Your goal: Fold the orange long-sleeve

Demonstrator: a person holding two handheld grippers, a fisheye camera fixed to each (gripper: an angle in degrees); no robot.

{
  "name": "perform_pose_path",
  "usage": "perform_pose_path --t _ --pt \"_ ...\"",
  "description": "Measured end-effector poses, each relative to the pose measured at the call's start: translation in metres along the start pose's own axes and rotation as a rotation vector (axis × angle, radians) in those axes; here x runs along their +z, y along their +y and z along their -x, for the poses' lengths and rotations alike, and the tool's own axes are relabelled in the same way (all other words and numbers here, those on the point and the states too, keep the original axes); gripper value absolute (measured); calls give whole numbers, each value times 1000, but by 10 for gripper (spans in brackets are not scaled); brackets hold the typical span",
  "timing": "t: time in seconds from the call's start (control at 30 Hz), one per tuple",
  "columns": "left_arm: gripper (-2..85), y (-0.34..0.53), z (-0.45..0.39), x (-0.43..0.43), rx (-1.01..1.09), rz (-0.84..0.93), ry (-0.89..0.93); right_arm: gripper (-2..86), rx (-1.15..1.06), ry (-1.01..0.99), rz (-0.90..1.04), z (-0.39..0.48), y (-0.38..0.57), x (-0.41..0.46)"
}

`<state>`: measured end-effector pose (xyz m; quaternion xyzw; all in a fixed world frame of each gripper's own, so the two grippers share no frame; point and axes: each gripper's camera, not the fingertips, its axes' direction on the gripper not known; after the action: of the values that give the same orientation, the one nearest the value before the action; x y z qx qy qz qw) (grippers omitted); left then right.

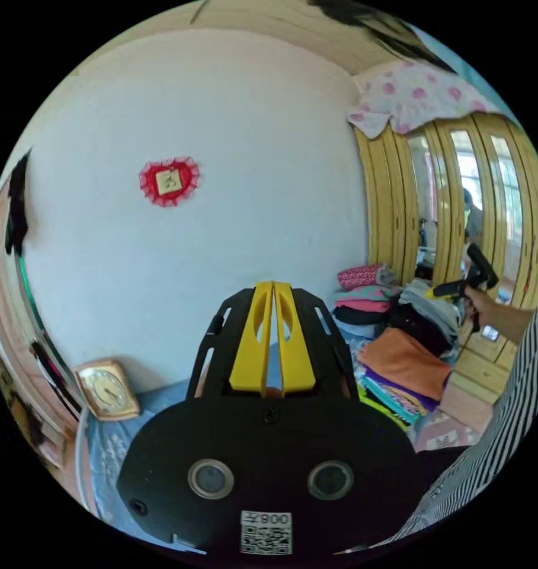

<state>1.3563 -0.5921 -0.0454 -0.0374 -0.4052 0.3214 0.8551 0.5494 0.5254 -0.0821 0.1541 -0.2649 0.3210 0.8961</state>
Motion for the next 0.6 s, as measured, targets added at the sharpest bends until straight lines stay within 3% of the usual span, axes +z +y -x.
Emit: perform_pose_path --t 0.3,0.6 --pt "3 100 9 -23 -133 247 23 0 78 -86 133 8 60 44" --pt "2 162 -22 12 -218 344 151 0 87 -142 241 -5 109 62"
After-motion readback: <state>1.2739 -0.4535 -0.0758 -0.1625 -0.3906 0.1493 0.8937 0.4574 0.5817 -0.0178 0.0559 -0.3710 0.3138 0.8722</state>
